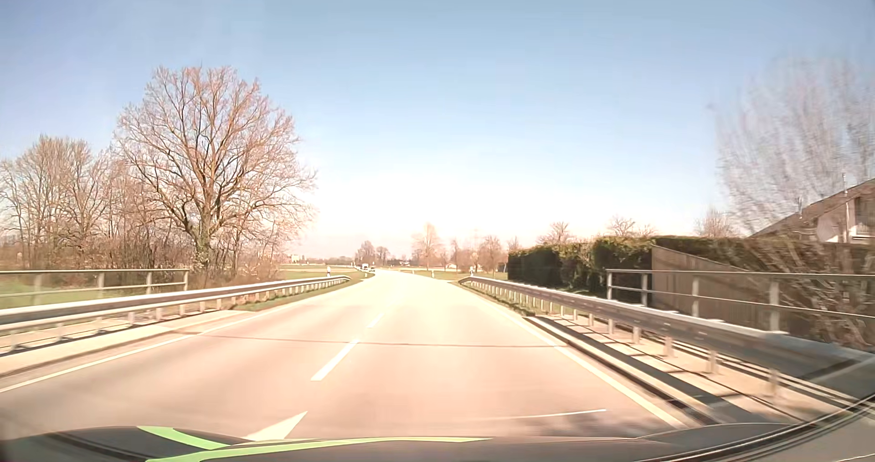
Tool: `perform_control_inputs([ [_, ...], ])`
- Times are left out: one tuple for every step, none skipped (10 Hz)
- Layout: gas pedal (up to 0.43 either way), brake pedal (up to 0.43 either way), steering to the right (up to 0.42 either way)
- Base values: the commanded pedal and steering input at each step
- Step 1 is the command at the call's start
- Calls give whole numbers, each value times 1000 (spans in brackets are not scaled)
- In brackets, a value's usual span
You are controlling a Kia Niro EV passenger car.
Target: Follow the waypoints while adhering to traffic rules and regulations
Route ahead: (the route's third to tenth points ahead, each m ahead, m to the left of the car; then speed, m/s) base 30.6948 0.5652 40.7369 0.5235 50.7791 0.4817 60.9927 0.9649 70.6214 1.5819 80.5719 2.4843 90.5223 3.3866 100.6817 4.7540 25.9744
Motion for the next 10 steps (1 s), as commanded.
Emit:
perform_control_inputs([
  [189,0,-3],
  [189,0,-3],
  [189,0,-3],
  [189,0,-3],
  [189,0,-3],
  [197,0,-4],
  [197,0,-3],
  [197,0,-4],
  [197,0,-4],
  [197,0,-5],
])
